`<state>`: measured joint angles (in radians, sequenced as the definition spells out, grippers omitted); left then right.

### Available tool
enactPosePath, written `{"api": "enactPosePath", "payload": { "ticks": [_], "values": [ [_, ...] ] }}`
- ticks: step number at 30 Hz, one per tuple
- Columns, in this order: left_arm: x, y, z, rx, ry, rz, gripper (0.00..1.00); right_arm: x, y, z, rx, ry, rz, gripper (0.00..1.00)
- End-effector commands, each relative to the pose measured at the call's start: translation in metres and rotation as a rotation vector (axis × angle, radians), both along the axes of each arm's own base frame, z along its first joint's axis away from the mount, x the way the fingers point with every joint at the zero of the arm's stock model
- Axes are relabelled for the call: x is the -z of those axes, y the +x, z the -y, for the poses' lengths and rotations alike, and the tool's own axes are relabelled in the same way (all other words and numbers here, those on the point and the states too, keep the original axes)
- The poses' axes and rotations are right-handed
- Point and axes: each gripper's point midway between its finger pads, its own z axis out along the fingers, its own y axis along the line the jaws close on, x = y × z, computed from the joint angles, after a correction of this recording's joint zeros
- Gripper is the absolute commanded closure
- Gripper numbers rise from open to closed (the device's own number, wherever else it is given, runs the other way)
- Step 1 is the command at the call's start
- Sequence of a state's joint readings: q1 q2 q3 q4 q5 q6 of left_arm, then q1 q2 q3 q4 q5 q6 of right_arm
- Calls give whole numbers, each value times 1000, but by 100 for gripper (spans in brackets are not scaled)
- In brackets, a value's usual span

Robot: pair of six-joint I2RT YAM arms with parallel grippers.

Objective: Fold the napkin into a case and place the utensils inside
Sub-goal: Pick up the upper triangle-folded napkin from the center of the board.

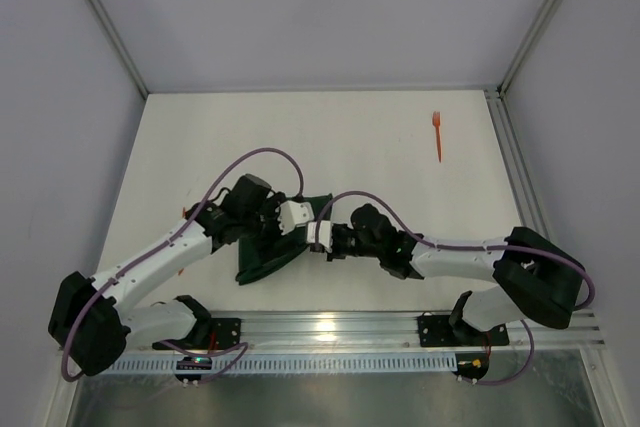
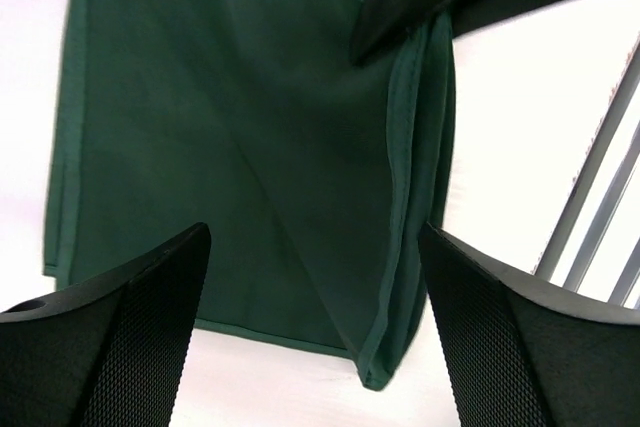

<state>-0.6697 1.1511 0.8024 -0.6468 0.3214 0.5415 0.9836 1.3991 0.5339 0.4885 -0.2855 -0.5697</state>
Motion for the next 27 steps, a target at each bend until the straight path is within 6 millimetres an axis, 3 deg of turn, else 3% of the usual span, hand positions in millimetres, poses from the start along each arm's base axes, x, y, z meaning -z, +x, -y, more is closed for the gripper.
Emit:
{"api": "enactPosePath", "payload": {
  "ticks": [1, 3, 4, 10, 18, 27],
  "values": [
    [-32, 3, 31, 59, -164, 67, 12, -11, 19, 5, 105, 51, -142, 96],
    [-35, 7, 38, 54, -205, 86, 9, -9, 21, 5, 120, 58, -180, 96],
    [-35, 5, 41, 59, -224, 80, 1, -8, 21, 6, 122, 61, -194, 96],
    [-32, -15, 45, 132, -261, 14, 1, 1, 25, 4, 155, 27, -271, 96],
    [-55, -39, 48, 237, -318, -28, 1, 3, 36, 3, 208, 24, -308, 96],
    [-47, -51, 45, 266, -316, -53, 1, 14, 47, 6, 264, 20, -365, 96]
  ]
}}
